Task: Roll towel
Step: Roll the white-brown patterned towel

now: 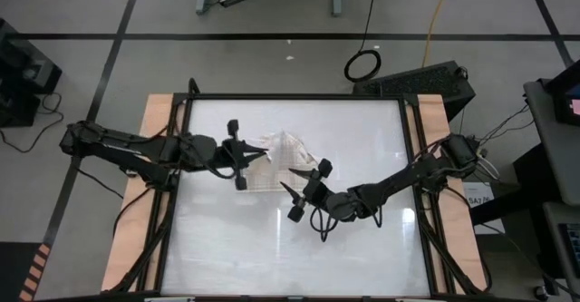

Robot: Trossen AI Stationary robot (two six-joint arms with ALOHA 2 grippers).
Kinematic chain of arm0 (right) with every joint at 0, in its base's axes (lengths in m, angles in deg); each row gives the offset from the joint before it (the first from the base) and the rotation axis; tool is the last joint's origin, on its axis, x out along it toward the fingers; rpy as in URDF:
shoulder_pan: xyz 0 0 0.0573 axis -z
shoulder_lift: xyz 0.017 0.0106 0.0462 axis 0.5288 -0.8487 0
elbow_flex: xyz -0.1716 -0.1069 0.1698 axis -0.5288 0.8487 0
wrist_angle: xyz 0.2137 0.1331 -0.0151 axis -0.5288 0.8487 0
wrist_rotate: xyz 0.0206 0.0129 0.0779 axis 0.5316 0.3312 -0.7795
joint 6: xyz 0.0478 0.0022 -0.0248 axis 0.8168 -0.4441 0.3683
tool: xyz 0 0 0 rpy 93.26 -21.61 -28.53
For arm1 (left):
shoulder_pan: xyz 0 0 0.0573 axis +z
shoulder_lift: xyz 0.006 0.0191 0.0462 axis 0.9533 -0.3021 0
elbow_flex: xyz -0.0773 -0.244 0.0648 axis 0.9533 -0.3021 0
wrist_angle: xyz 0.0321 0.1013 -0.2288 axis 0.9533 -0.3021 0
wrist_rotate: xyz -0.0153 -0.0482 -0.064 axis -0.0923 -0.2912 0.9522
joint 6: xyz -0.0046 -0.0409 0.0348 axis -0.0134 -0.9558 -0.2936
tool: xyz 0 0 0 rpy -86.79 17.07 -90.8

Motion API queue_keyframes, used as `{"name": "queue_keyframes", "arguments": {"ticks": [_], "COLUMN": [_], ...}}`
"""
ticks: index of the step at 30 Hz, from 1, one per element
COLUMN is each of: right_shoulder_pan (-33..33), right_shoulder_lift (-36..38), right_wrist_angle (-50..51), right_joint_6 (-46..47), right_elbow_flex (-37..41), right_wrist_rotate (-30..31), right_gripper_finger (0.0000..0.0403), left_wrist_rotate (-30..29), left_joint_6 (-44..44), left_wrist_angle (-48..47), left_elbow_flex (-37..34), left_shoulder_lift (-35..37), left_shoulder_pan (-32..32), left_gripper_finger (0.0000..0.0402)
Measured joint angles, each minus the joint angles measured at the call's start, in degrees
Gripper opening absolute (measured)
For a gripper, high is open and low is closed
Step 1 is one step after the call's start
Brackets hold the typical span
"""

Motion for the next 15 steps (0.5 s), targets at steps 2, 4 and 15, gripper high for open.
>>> {"name": "queue_keyframes", "arguments": {"ticks": [2, 4, 15], "right_shoulder_pan": [0.45, 1.22, 4.87], "right_shoulder_lift": [0.11, 0.11, -7.83], "right_wrist_angle": [1.07, 4.53, 4.64], "right_joint_6": [-1.80, -1.80, 3.43], "right_elbow_flex": [-0.38, -0.37, -0.39], "right_wrist_rotate": [-1.69, -4.25, -5.58], "right_gripper_finger": [0.0199, 0.0199, 0.0199], "left_wrist_rotate": [-2.22, -5.05, -6.98], "left_joint_6": [0.40, 1.36, 1.24], "left_wrist_angle": [-0.04, -0.09, 0.26], "left_elbow_flex": [-0.82, -1.33, -1.36], "left_shoulder_lift": [-0.60, -0.78, -0.72], "left_shoulder_pan": [-0.56, -1.08, -1.20], "left_gripper_finger": [0.0008, 0.0008, 0.0008]}}
